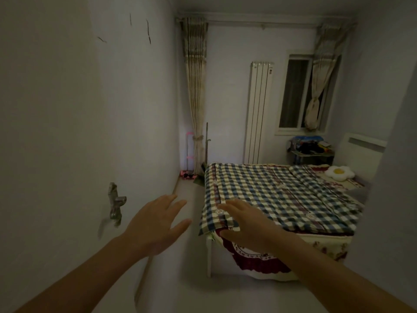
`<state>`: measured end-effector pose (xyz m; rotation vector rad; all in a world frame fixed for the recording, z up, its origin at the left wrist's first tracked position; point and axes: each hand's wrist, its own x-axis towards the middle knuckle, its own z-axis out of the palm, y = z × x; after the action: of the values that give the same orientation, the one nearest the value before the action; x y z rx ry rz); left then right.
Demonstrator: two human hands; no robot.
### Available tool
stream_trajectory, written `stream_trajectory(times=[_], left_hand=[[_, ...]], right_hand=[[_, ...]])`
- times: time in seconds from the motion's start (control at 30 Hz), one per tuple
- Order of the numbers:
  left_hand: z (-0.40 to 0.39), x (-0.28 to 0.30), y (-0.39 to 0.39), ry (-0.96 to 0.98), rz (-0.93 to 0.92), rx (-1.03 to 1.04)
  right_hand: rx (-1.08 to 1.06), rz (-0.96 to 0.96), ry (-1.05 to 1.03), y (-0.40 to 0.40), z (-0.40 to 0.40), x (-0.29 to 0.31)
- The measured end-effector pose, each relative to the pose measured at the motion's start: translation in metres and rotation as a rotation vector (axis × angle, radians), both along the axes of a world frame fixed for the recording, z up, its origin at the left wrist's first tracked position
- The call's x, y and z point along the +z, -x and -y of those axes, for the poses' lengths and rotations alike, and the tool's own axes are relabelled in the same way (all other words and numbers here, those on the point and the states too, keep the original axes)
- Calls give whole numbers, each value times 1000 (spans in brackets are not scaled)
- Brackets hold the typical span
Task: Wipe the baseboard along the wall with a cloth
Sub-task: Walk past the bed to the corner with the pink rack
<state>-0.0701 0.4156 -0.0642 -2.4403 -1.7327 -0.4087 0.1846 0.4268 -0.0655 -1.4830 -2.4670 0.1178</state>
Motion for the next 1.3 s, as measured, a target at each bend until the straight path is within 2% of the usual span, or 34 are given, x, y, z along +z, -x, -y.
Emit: stream_trajectory(times=[0.23, 0.43, 0.9, 1.3], left_hand=[[-61, -21, -19, 99, -23, 43], [-130, -33, -47, 156, -44, 51], [-304, -32, -77, 89, -20, 105], [-437, -51, -58, 92, -12, 41]], right_hand=[[-19, -74, 89, -22, -74, -10], [24, -35, 122, -47, -157, -15], [117, 168, 75, -84, -358, -16], [119, 174, 79, -65, -479, -42]])
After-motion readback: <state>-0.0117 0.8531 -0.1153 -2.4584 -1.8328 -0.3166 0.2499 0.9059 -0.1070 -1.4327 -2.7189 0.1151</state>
